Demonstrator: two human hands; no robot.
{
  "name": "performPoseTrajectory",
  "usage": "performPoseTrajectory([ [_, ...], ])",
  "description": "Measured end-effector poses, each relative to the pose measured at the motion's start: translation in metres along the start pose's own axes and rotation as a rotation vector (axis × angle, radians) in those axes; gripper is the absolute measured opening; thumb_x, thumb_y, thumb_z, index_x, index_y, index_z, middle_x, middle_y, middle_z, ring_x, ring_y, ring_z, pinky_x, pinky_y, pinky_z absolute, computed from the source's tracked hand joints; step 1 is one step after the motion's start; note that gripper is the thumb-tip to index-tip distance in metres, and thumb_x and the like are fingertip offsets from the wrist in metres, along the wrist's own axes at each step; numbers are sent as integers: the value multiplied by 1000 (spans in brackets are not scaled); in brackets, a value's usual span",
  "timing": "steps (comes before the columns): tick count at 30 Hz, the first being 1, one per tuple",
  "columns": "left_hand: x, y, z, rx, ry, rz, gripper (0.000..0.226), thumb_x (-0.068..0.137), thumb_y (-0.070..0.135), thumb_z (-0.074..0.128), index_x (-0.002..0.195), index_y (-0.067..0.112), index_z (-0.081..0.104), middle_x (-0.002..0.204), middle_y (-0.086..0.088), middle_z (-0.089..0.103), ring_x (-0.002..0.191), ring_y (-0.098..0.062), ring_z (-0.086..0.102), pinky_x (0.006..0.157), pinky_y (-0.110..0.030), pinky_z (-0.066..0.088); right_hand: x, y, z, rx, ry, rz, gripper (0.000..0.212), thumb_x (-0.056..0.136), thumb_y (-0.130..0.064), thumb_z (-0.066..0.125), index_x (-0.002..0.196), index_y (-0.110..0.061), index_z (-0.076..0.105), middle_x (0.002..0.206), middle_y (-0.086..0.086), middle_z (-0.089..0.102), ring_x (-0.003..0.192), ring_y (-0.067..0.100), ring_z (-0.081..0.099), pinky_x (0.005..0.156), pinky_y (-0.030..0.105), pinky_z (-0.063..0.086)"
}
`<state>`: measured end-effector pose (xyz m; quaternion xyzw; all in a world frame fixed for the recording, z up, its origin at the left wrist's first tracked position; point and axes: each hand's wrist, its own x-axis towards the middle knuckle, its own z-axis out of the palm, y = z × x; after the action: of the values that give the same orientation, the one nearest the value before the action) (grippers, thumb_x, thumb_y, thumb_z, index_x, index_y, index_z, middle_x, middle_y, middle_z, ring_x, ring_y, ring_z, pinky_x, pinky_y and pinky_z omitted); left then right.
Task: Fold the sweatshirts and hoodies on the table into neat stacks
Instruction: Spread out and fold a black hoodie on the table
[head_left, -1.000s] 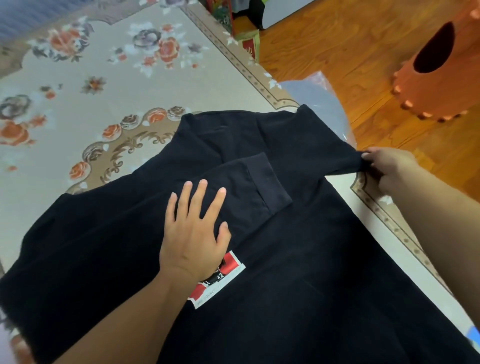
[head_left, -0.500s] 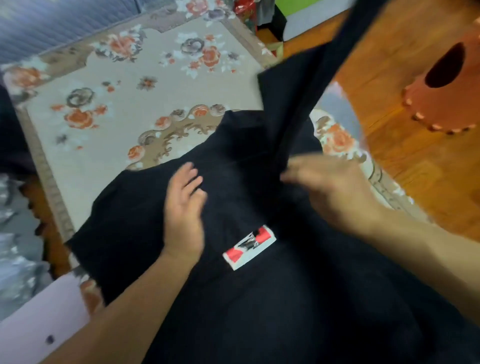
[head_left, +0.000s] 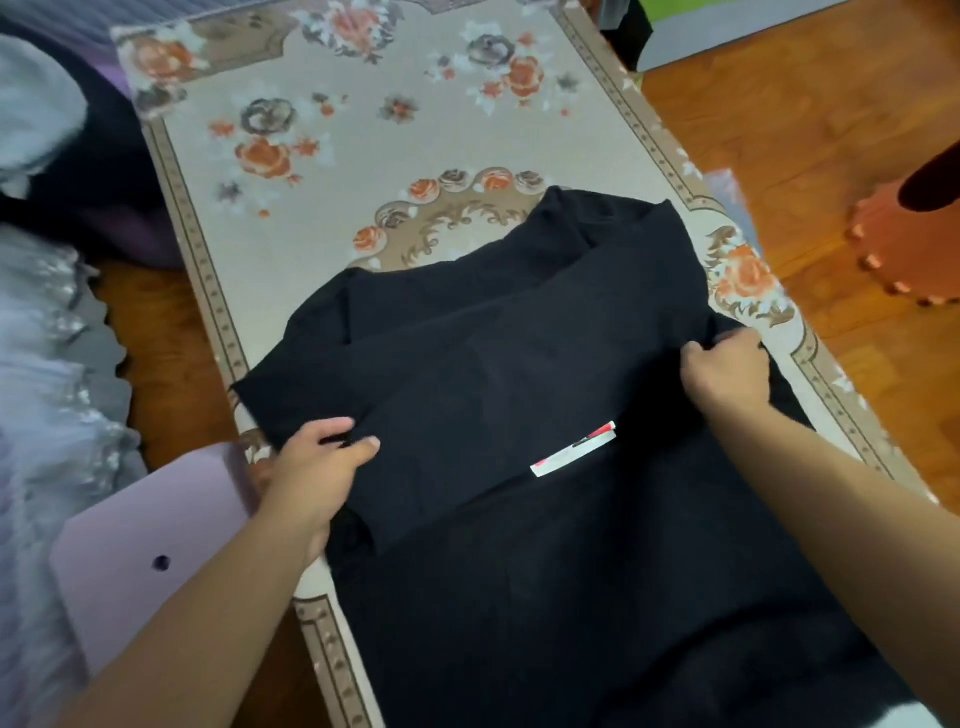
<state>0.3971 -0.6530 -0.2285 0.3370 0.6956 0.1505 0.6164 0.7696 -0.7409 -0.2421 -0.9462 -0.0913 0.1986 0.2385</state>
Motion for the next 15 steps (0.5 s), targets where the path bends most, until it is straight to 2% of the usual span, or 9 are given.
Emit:
performPoseTrajectory([
  [2, 3, 11, -3, 45, 15, 97, 33, 91, 4, 71, 119, 21, 69, 118, 0, 69, 109, -18, 66, 98, -37, 53, 19, -1, 9, 313, -121, 290, 64, 85, -25, 68, 141, -10, 40, 133, 11, 54, 98, 30, 62, 57, 37, 59],
  [4, 5, 28, -6, 96, 60, 238, 32, 91, 0, 68, 113, 23, 70, 111, 7, 66, 107, -12, 63, 91, -29, 51, 35, 4, 15, 459, -116, 333, 61, 86, -13, 68, 142, -10, 43, 130, 10, 57, 105, 28, 61, 47, 30, 53],
  [6, 10, 32, -11, 260, 99, 292, 30, 91, 5, 67, 112, 25, 66, 109, 7, 64, 101, -15, 64, 85, -31, 53, 35, 1, 12, 445, -86, 340, 58, 89, -3, 62, 143, -8, 42, 133, 12, 55, 108, 28, 60, 50, 31, 54],
  [8, 11, 22, -16, 630, 124, 307, 36, 91, 13, 67, 124, 26, 59, 117, 0, 61, 103, -25, 64, 81, -36, 51, 26, 2, 7, 290, -4, 308, 64, 91, -6, 56, 149, -6, 31, 145, 16, 44, 121, 34, 54, 76, 40, 57],
  [9, 8, 17, -16, 892, 150, 376, 43, 92, 17, 66, 132, 24, 56, 126, -4, 57, 111, -30, 60, 85, -39, 50, 16, 0, 4, 151, 85, 220, 64, 93, -9, 54, 150, -4, 28, 151, 18, 36, 128, 37, 48, 92, 43, 51],
  [10, 5, 10, -13, 1093, 196, 514, 48, 93, 20, 64, 139, 22, 52, 135, -8, 52, 120, -32, 53, 90, -43, 49, 4, -1, 3, 18, 177, 45, 61, 94, -13, 52, 149, -2, 29, 152, 21, 31, 132, 40, 43, 102, 45, 42],
  [12, -3, 1, 6, 1180, 212, 857, 52, 95, 26, 60, 146, 18, 50, 147, -13, 45, 134, -35, 42, 106, -50, 44, -17, -2, 7, -164, 264, -484, 56, 97, -21, 50, 148, -1, 35, 151, 26, 32, 134, 45, 38, 109, 48, 34],
  [14, -6, -12, 31, 1208, 115, 1025, 56, 100, 37, 51, 154, 24, 42, 160, -15, 33, 148, -38, 28, 119, -54, 30, -31, 10, 20, -420, 223, -901, 59, 100, -31, 46, 152, -6, 35, 155, 26, 31, 140, 46, 33, 116, 51, 25],
  [15, -3, -25, 40, 1287, 67, 1040, 59, 103, 44, 42, 158, 28, 33, 166, -15, 22, 153, -39, 18, 123, -55, 22, -32, 19, 29, -564, 157, -1003, 62, 102, -38, 42, 156, -10, 30, 160, 22, 25, 145, 45, 26, 120, 52, 18],
])
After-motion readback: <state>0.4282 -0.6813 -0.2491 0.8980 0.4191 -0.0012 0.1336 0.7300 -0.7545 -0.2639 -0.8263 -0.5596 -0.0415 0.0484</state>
